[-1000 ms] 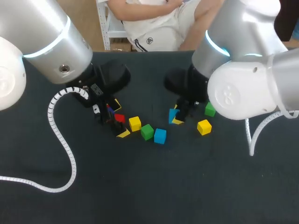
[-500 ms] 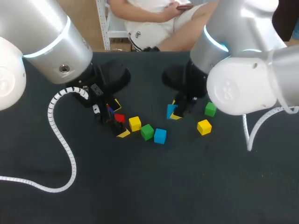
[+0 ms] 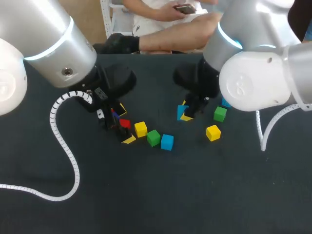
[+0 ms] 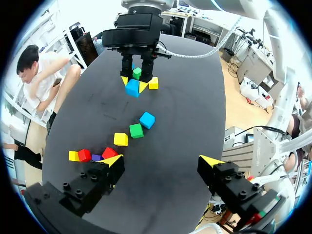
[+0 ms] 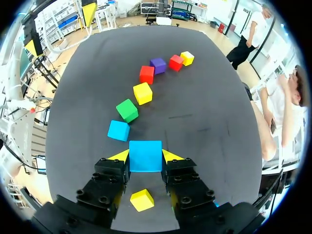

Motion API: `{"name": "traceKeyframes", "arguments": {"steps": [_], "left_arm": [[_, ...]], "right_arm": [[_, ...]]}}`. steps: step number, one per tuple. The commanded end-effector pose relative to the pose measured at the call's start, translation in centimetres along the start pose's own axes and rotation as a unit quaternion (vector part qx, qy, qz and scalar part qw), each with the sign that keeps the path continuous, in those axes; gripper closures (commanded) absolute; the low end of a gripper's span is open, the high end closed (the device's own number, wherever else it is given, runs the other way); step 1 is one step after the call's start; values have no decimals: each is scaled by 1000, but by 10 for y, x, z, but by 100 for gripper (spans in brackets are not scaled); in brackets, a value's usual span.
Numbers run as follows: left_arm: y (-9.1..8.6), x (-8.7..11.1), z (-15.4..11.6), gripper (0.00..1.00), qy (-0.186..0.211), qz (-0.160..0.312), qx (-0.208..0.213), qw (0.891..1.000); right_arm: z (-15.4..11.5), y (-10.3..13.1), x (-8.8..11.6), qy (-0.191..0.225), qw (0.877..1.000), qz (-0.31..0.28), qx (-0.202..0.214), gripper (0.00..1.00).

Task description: Place the blue cubes, place green cubes on the blue cubes, place the yellow cubes on the green cubes, then place the red cubes on the yellow cubes, and place purple cube on the red cubes.

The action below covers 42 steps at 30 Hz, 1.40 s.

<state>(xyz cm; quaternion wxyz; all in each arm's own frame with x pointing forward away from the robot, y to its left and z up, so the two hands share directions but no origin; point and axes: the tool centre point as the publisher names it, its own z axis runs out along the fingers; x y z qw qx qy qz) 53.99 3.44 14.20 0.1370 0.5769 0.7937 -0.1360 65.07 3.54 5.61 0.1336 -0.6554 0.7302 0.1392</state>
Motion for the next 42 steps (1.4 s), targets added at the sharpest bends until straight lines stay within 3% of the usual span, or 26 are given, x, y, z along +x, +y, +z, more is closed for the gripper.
{"name": "traceKeyframes", "arguments": {"steps": [1, 24, 32, 42], "left_arm": [[1, 0, 0, 0, 1, 0, 1, 1000], [1, 0, 0, 0, 1, 0, 1, 1000], [1, 0, 0, 0, 1, 0, 1, 1000], [1, 0, 0, 0, 1, 0, 1, 1000]], "right_arm": [[1, -4, -2, -2, 1000, -2, -7, 100], [0, -2, 1, -7, 1000, -5, -3, 100], [18, -3, 3, -15, 1000, -7, -17, 100], [37, -25, -1, -10, 999, -22, -26, 100]]}}
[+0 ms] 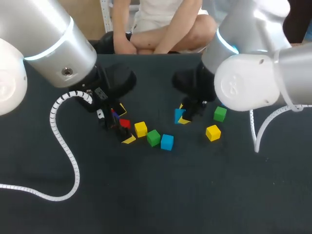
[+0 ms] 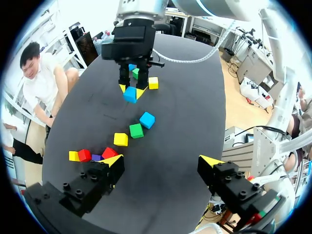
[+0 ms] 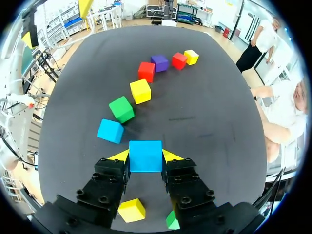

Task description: Place the blue cubes, place green cubes on the blue cubes, place the yellow cubes on the green cubes, then place the red cubes on the yellow cubes, and place purple cube on the red cubes.

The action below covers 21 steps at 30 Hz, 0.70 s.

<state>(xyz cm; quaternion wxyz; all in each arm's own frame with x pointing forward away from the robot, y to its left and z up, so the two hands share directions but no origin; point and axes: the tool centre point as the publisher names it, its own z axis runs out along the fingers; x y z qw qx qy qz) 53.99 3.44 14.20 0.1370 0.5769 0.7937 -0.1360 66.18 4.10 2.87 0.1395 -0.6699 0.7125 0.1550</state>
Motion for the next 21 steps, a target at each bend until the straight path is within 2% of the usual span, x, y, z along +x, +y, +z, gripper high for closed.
{"name": "traceKeyframes", "arguments": {"steps": [1, 7, 21], "left_arm": [[1, 0, 0, 0, 1, 0, 1, 1000], [1, 0, 0, 0, 1, 0, 1, 1000], [1, 0, 0, 0, 1, 0, 1, 1000]], "right_arm": [[12, -18, -4, 5, 1000, -1, -15, 100], [21, -28, -2, 5, 1000, 9, -20, 100], [35, -32, 6, -4, 999, 25, -21, 100]]}}
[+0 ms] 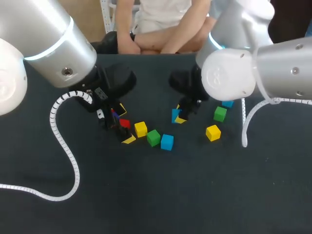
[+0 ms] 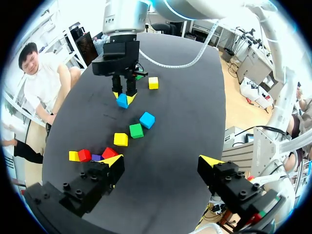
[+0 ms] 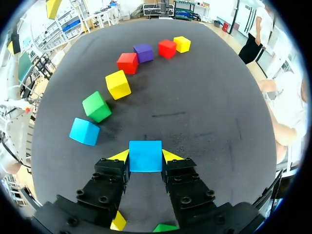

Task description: Place the blue cubes, place green cubes on the blue cubes, place the yellow cubes on the green cubes, then place the red cubes on the yellow cubes, and place purple cube on the red cubes.

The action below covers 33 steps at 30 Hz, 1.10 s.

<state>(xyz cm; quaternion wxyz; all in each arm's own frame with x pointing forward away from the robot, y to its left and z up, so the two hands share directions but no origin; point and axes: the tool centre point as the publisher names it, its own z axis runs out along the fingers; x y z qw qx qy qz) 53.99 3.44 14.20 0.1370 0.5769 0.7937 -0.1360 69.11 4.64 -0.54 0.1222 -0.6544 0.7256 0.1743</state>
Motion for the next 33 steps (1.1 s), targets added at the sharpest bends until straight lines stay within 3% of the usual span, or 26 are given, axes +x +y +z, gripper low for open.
{"name": "traceKeyframes", "arguments": {"steps": [1, 33], "left_arm": [[1, 0, 0, 0, 1, 0, 1, 1000], [1, 0, 0, 0, 1, 0, 1, 1000]], "right_arm": [[1, -2, -2, -3, 1000, 0, 0, 100], [-1, 3, -2, 12, 1000, 3, 6, 100]]}}
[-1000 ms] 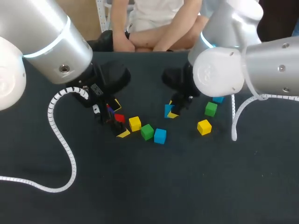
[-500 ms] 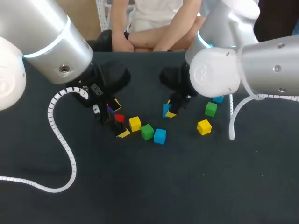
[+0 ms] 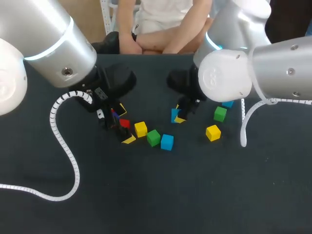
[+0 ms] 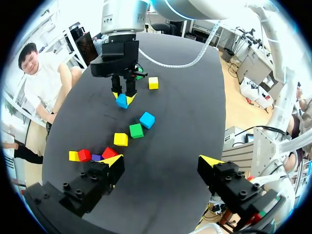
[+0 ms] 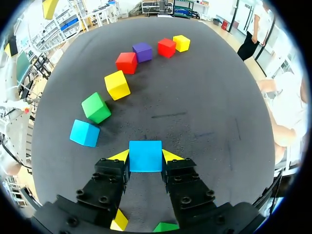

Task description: Place the blue cubes, place green cubes on the blue cubes, place the yellow cubes on the green cubes, then place the red cubes on the yellow cubes, and place purple cube on the red cubes.

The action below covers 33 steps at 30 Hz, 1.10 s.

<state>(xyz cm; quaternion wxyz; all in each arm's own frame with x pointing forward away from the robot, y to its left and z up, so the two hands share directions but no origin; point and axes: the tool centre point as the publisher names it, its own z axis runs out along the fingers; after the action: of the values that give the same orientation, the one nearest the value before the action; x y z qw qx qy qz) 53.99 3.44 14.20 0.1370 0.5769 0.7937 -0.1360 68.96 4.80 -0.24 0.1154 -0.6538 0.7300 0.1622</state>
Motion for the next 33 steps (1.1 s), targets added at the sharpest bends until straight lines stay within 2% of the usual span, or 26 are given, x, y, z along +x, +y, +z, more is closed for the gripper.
{"name": "traceKeyframes", "arguments": {"steps": [1, 33], "left_arm": [[1, 0, 0, 0, 1, 0, 1, 1000], [1, 0, 0, 0, 1, 0, 1, 1000]], "right_arm": [[1, 1, 0, -1, 1000, 0, 0, 100], [8, -6, 0, 0, 1000, 8, -1, 100]]}}
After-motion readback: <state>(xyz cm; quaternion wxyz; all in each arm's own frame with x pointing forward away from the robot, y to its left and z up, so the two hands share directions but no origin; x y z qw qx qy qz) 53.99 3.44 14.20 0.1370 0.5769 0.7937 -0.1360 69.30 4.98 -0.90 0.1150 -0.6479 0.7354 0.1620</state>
